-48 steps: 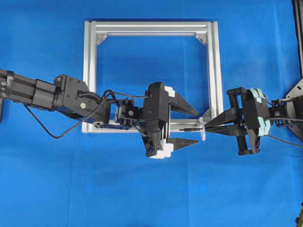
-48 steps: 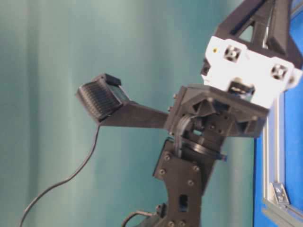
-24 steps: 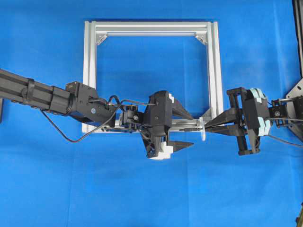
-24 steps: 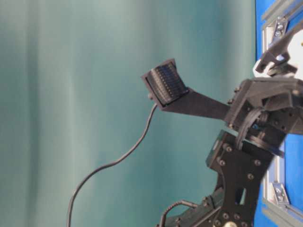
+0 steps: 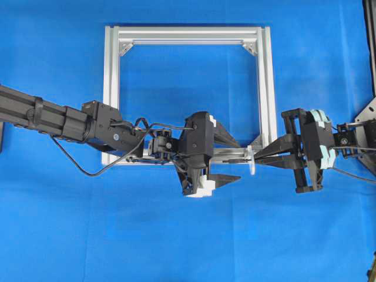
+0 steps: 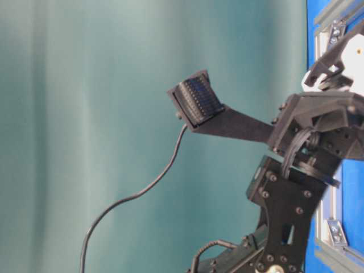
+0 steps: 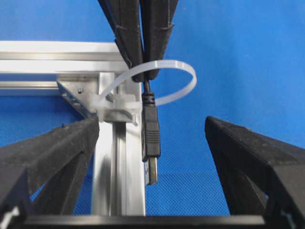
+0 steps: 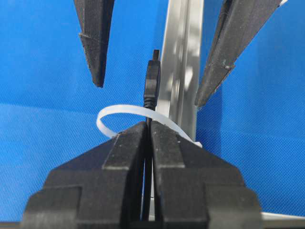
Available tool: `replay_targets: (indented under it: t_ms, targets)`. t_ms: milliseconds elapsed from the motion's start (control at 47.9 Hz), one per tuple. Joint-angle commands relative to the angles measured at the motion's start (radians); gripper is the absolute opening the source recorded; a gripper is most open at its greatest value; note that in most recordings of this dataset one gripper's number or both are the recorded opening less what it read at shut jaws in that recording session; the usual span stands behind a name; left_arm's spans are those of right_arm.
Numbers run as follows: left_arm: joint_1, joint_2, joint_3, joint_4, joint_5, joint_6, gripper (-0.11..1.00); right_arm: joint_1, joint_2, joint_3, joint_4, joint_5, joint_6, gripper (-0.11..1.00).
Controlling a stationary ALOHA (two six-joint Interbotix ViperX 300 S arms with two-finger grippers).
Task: Insert the wire through the string loop located on the right side.
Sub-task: 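Close the left gripper on the USB plug beyond the loop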
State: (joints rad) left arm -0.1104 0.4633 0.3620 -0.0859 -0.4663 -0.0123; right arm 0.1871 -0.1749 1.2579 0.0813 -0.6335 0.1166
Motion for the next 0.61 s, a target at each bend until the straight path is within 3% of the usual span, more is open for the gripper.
replay_targets:
  t_ms: [0,313,376,584]
  targets:
    - [0.003,-0.023,-0.017,0.003,-0.009,0.0,0.88,-0.002,-0.006,-0.015,0.0,-0.006,0.0,-0.04]
    - [0.003,-0.023,-0.02,0.003,0.02,0.0,0.82,-0.002,-0.006,-0.017,0.0,-0.006,0.0,-0.04]
    - [0.003,-0.021,-0.025,0.003,0.031,0.003,0.69,-0.002,-0.006,-0.017,0.0,-0.008,0.0,-0.04]
    - [0.002,-0.021,-0.026,0.003,0.025,0.021,0.09,0.0,-0.006,-0.017,0.0,-0.009,0.0,-0.04]
